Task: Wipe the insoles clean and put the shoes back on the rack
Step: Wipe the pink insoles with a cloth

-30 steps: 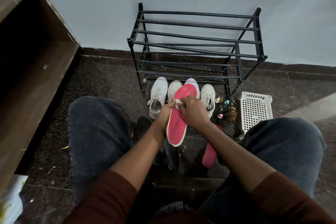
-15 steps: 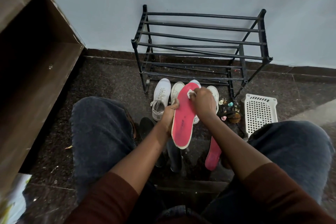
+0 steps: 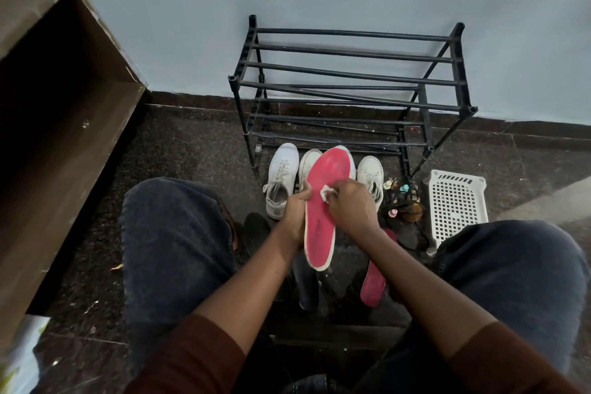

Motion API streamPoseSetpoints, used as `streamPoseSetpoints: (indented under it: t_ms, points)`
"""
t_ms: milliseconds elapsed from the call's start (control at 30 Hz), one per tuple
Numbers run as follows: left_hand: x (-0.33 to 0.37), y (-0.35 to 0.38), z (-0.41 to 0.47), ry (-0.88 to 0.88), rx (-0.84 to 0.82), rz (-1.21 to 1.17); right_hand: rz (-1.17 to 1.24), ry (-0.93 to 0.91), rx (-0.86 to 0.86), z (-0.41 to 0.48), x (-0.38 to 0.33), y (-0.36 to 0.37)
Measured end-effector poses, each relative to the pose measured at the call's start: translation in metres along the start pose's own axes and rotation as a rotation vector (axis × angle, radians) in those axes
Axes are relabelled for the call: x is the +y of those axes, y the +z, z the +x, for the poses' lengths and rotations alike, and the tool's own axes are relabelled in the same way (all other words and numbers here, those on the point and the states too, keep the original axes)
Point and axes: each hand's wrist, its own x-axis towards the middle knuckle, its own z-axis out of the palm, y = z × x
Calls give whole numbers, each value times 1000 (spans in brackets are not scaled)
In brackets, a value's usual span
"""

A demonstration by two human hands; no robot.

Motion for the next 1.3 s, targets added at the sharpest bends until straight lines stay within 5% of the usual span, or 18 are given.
streamPoseSetpoints:
  t_ms: [333, 533, 800, 933, 1100, 1200, 1300]
  points:
    - [3, -6, -1, 60, 29, 27, 199, 260, 39, 28, 2, -7]
    - [7, 3, -2, 38, 90, -22, 218, 153, -105, -5, -11, -1]
    - [-4, -1, -2, 33, 72, 33, 193, 293, 65, 19, -3, 0]
    - [0, -2, -6, 81, 94, 48, 362, 414, 60, 33, 3, -5]
    - [11, 2, -4, 125, 160, -50, 963, 539, -120, 13, -2, -8]
    - [17, 3, 4, 97, 157, -50, 1028, 597, -353, -2, -5, -6]
    - [18, 3, 7, 103, 124, -35, 1002, 604, -402, -5, -9, -10]
